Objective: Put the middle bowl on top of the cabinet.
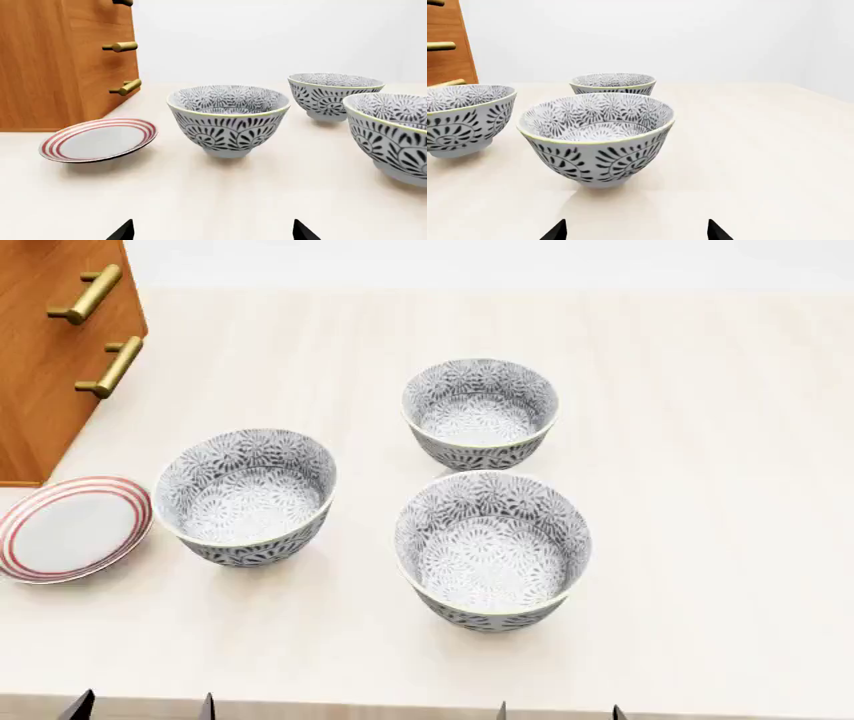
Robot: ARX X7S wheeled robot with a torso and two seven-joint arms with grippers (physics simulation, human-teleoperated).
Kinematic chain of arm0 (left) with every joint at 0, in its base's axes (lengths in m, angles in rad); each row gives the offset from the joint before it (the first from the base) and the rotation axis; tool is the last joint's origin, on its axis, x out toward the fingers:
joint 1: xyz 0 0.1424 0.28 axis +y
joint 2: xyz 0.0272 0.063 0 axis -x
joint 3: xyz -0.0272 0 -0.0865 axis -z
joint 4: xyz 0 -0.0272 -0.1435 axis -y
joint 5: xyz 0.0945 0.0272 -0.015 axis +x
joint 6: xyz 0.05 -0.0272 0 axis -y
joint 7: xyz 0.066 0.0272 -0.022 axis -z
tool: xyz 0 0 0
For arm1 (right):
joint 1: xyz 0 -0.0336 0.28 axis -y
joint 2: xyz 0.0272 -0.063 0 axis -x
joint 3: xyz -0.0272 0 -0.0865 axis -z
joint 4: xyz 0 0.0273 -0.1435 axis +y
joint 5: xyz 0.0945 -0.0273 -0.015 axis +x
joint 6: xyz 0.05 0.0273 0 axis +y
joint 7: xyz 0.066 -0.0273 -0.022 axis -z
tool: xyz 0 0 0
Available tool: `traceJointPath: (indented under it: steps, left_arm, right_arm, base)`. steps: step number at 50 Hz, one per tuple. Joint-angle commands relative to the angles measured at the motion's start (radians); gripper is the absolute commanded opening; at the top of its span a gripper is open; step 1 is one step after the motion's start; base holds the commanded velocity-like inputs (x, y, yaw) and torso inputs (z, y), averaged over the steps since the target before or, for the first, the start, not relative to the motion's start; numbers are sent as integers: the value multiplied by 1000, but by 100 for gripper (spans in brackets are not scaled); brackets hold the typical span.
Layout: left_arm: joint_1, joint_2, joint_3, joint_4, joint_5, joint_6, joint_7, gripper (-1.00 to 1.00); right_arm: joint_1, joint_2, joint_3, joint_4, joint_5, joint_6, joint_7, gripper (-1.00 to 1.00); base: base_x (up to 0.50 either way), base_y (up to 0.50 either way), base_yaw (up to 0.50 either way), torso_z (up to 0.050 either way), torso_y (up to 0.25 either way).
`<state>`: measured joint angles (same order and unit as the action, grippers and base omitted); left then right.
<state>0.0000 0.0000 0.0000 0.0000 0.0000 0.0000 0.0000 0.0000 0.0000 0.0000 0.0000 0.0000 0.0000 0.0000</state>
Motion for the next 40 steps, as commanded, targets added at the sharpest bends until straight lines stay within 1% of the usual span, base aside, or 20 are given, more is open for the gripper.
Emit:
traceJointPath:
  steps: [1, 6, 7, 8, 15, 17, 19, 21, 23, 24, 25, 26, 27, 28, 29, 31, 33, 38, 39, 40]
  left_arm:
    - [-3, -23, 26, -8, -23, 5, -26, 100]
    - [7, -40, 33, 43, -65, -27, -31, 100]
    - [8, -44, 35, 42, -67, -25, -32, 100]
    - [8, -52, 48, 38, -36, -15, -45, 100]
    - [17, -66, 57, 93, -60, -56, -56, 100]
    - [8, -82, 72, 196, -75, -148, -38, 100]
    - [-3, -98, 92, 277, -48, -217, -46, 100]
    - [-15, -90, 70, 393, -89, -288, -54, 100]
    - [-34, -89, 62, 458, -110, -357, -64, 100]
    - [-50, -86, 64, 490, -98, -408, -87, 100]
    - [-58, -90, 68, 506, -91, -418, -92, 100]
    - [-90, -91, 72, 527, -58, -482, -126, 100]
    - [-104, -79, 64, 533, -53, -509, -150, 100]
    - [-114, -69, 51, 540, -67, -515, -158, 100]
    - [-122, -64, 43, 549, -82, -543, -160, 100]
    - [-115, -62, 13, 556, -123, -530, -150, 100]
    - [-112, -54, -12, 583, -146, -561, -169, 100]
    - [-102, -77, 3, 604, -107, -532, -201, 100]
    - [-102, -82, -4, 616, -110, -534, -202, 100]
    - [-104, -87, -6, 617, -107, -526, -206, 100]
  right_arm:
    - [4, 24, -31, 7, 24, -4, 30, 100]
    - [-13, 40, -40, -45, 34, 17, 57, 100]
    - [-15, 43, -42, -50, 35, 19, 62, 100]
    - [-18, 43, -44, -64, 34, 25, 69, 100]
    - [-33, 56, -61, -132, 30, 52, 101, 100]
    - [-49, 60, -58, -195, 35, 79, 112, 100]
    - [-68, 64, -44, -256, 43, 92, 129, 100]
    - [-106, 74, -17, -348, 50, 95, 151, 100]
    - [-153, 83, 30, -441, 52, 93, 184, 100]
    - [-194, 88, 77, -503, 79, 64, 197, 100]
    - [-216, 93, 99, -538, 85, 69, 207, 100]
    - [-258, 97, 146, -595, 104, 37, 220, 100]
    - [-278, 99, 171, -623, 116, 32, 229, 100]
    - [-317, 96, 227, -662, 151, -4, 243, 100]
    - [-337, 96, 252, -682, 166, -20, 249, 100]
    - [-386, 85, 318, -726, 163, -74, 281, 100]
    - [-425, 67, 379, -751, 175, -126, 312, 100]
    - [-528, 45, 512, -830, 233, -210, 368, 100]
    - [-589, 38, 577, -840, 274, -265, 367, 100]
    - [-611, 37, 597, -846, 284, -278, 371, 100]
  base:
    - [0, 0, 0, 0, 0]
    - [0, 0, 0, 0, 0]
    - [0, 0, 0, 0, 0]
    - [0, 0, 0, 0, 0]
    - [0, 0, 0, 0, 0]
    - [0, 0, 0, 0, 0]
    - [0, 0, 0, 0, 0]
    - [0, 0, 0, 0, 0]
    - [0, 0, 0, 0, 0]
    - [0, 0, 0, 0, 0]
    - [0, 0, 0, 0, 0]
    - [0, 0, 0, 0, 0]
    - [0, 0, 0, 0, 0]
    - [0, 0, 0, 0, 0]
    - [0, 0, 0, 0, 0]
    - [0, 0, 0, 0, 0]
    - [0, 0, 0, 0, 0]
    - [0, 0, 0, 0, 0]
    - [0, 0, 0, 0, 0]
    - [0, 0, 0, 0, 0]
